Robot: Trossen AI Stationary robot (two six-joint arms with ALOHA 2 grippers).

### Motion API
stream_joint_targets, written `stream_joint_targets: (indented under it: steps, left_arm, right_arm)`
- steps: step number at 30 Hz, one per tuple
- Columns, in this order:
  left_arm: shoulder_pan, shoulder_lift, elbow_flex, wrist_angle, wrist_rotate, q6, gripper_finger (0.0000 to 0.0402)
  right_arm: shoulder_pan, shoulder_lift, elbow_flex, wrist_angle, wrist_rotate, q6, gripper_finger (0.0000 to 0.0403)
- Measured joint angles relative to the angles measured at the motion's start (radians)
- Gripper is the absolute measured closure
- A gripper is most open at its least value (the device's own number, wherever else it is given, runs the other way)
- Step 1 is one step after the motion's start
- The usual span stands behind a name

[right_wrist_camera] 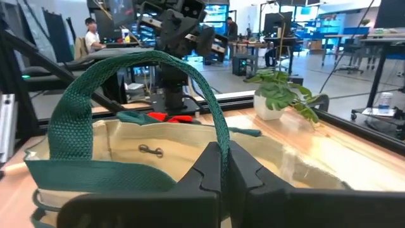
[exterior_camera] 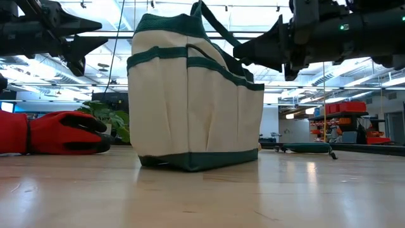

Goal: Pick & Place Garden tools in Gardening bag
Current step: Prepare the green gardening bag

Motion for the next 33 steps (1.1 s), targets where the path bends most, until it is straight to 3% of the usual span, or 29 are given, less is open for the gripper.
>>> stream_joint_targets:
  steps: [16,23,33]
  left_arm:
    - [0.0,0.042,0.0,0.076,0.044,-0.137,0.025]
    - [0.0,0.219,0.041,0.125,0.059,-0.166,0.025]
    - [0.0,0.54,0.26,0.09,0.109,-0.159,0.025]
  right_arm:
    - [0.052,0.0,0.0,-0.007,0.029,0.016,0.039]
    - [0.061,0.0,0.0,-0.008,0.025,0.016,0.0385]
    - [0.098,0.0,0.0,-0.009,0.02,0.002,0.0383]
